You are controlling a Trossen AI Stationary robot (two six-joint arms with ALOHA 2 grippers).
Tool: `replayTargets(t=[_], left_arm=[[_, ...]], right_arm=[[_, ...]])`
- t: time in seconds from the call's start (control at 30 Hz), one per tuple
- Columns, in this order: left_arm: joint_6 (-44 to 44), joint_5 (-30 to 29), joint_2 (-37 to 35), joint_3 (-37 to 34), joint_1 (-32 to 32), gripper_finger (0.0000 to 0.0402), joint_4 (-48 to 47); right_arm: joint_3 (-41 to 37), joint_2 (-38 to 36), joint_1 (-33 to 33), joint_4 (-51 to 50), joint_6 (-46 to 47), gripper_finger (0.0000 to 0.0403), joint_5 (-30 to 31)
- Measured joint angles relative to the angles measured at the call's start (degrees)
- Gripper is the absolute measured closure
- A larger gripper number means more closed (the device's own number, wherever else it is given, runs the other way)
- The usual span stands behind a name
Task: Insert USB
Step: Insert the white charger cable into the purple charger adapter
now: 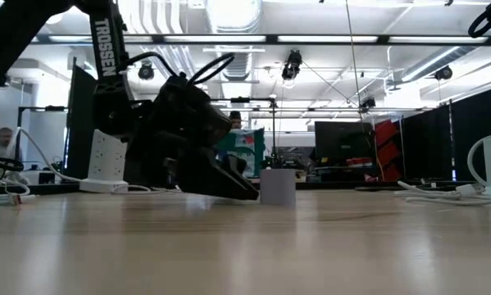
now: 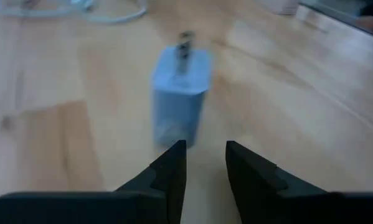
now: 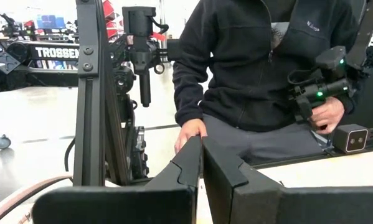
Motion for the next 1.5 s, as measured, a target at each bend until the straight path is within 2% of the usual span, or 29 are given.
replayTargets(t=[0.5,0.57,0.9,0.97,1.07,1.5], left_arm=[[11.62,-3.06,1.07,6.1,-0.18,0.0124,-2.64],[12.43,-3.12,1.76,7.48,-0.18,0.0117,-3.19],[8.88,-3.16,6.28,11.62,-0.15,0.0131,-4.32],[8.58,-3.44,6.39,11.91,-0.11,0.0151,-4.45],[8.1,-3.87,6.21,12.16,-0.14,0.0211,-4.79],[1.09,-5.66,1.65,12.14,0.65,0.0282,-8.87]], right_arm=[[0.02,0.04,0.02,-0.02,0.0,0.0403,0.0],[0.01,0.04,0.0,-0.02,0.0,0.0403,0.0],[0.01,0.07,0.02,-0.02,0.02,0.0403,0.0],[0.02,0.07,0.0,-0.03,0.02,0.0403,0.0],[0.02,0.07,-0.01,-0.02,0.0,0.0403,0.0],[0.02,0.07,-0.01,-0.02,0.0,0.0403,0.0]])
